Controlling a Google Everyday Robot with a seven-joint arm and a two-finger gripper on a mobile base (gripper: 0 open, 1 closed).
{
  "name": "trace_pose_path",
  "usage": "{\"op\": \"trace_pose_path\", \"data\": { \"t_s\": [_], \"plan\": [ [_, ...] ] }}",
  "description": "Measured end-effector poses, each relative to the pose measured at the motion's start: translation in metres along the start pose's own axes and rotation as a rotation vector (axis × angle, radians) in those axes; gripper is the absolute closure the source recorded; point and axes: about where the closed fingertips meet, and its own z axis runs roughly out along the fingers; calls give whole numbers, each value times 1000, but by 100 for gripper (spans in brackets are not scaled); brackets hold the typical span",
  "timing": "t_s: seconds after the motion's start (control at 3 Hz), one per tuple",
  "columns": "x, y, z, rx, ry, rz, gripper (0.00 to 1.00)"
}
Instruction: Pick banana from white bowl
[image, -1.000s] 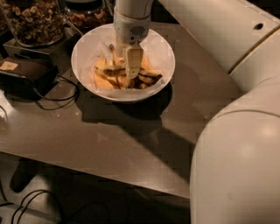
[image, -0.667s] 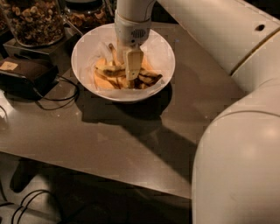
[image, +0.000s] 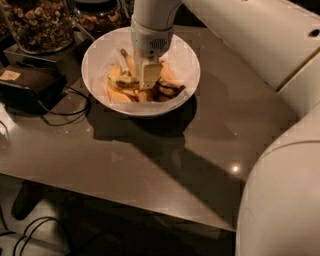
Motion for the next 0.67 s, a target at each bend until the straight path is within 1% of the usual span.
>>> {"op": "trace_pose_path", "data": {
  "t_s": [0.33, 0.67],
  "plan": [
    [0, 0, 0, 0, 0, 0, 100],
    [-1, 2, -12, 39, -11, 11, 100]
  ]
}}
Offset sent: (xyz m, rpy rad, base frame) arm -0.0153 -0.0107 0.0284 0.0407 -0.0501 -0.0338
